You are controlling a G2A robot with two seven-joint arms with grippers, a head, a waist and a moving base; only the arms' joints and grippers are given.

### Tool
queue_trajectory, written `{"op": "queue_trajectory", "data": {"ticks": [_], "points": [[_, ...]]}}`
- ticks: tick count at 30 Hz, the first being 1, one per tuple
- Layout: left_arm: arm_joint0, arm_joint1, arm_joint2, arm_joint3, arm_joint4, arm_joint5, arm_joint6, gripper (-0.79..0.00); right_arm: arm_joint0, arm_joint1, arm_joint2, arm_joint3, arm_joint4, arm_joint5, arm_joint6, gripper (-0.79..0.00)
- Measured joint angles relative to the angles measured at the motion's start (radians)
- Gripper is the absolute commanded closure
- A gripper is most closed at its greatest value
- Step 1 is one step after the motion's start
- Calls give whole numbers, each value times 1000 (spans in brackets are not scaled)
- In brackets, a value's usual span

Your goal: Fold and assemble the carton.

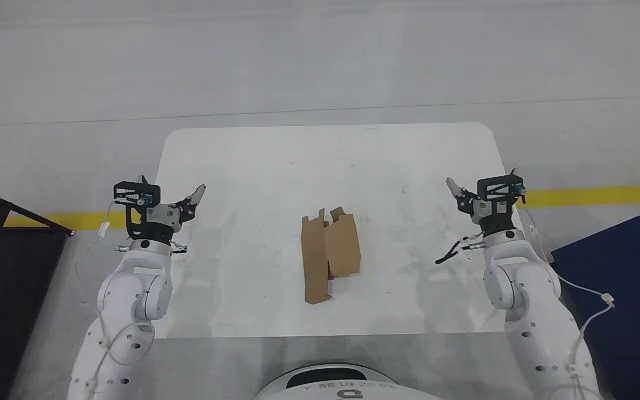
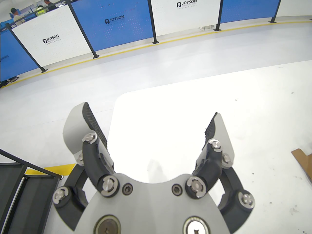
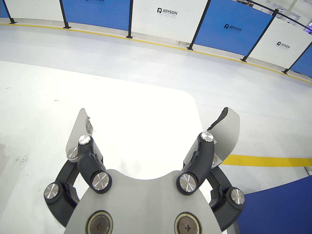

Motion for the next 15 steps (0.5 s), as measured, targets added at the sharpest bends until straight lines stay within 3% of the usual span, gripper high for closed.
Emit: {"op": "queue_trajectory", "data": {"ticks": [8, 15], "points": [[17, 0, 19, -91, 2, -85, -31, -785, 0, 0, 0, 0, 0, 0, 0, -785], [134, 8, 37, -234, 12, -266, -88, -785, 0, 0, 0, 0, 0, 0, 0, -785]]}}
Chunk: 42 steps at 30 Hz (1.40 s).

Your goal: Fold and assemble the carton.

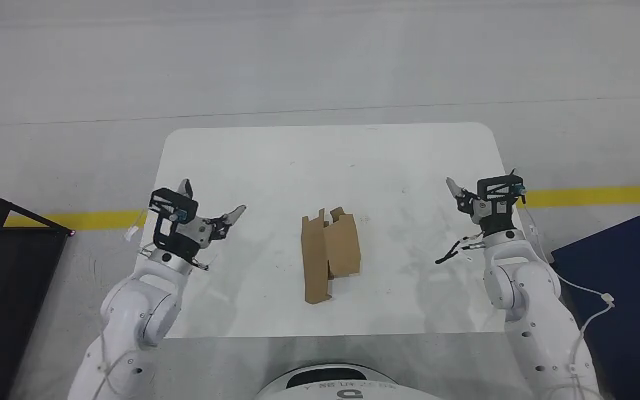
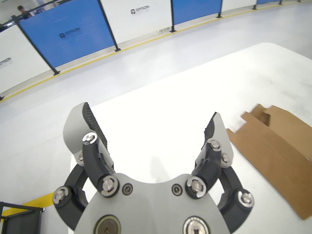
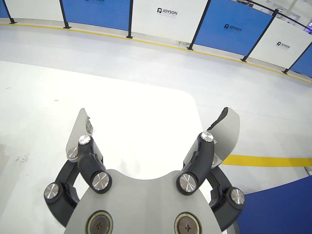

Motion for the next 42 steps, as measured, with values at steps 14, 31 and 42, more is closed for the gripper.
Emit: {"op": "queue_trajectory", "data": {"ticks": [14, 31, 42], "points": [[84, 13, 107, -65, -137, -294, -192, -785, 0, 0, 0, 0, 0, 0, 0, -785], [31, 27, 191, -39, -180, -366, -373, -785, 0, 0, 0, 0, 0, 0, 0, -785], [8, 29, 222, -36, -182, -379, -402, -785, 0, 0, 0, 0, 0, 0, 0, -785]]}}
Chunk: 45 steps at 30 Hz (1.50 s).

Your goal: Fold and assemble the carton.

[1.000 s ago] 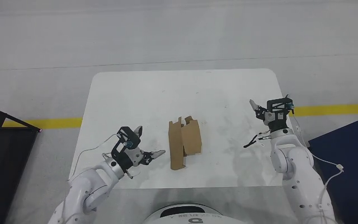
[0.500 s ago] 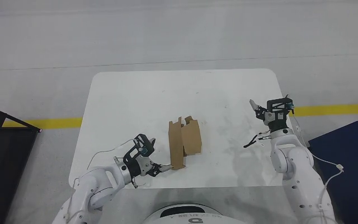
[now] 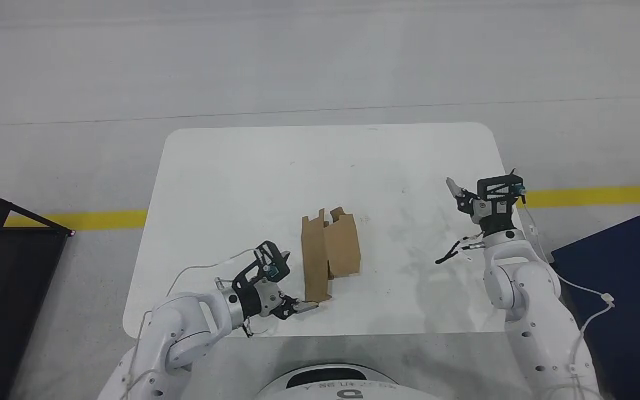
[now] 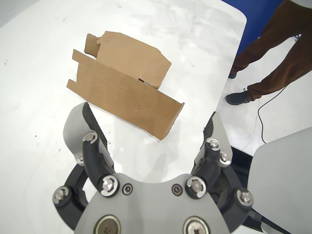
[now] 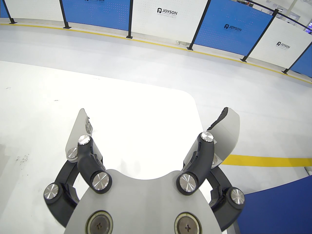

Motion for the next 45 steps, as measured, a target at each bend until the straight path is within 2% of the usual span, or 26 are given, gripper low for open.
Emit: {"op": "queue_trajectory", "data": {"ticks": [9, 13, 24, 33, 45], "points": [[-1, 0, 0, 0, 1, 4, 2, -785, 0, 0, 0, 0, 0, 0, 0, -785], [-6, -1, 30, -11, 9, 35, -3, -785, 0, 0, 0, 0, 0, 0, 0, -785], [-37, -16, 185, -76, 109, 262, -50, -785, 0, 0, 0, 0, 0, 0, 0, -785], [-74, -31, 294, -44, 311, 471, -114, -785, 0, 0, 0, 0, 0, 0, 0, -785], [-121, -45, 353, 14, 369, 562, -184, -785, 0, 0, 0, 0, 0, 0, 0, -785]]}}
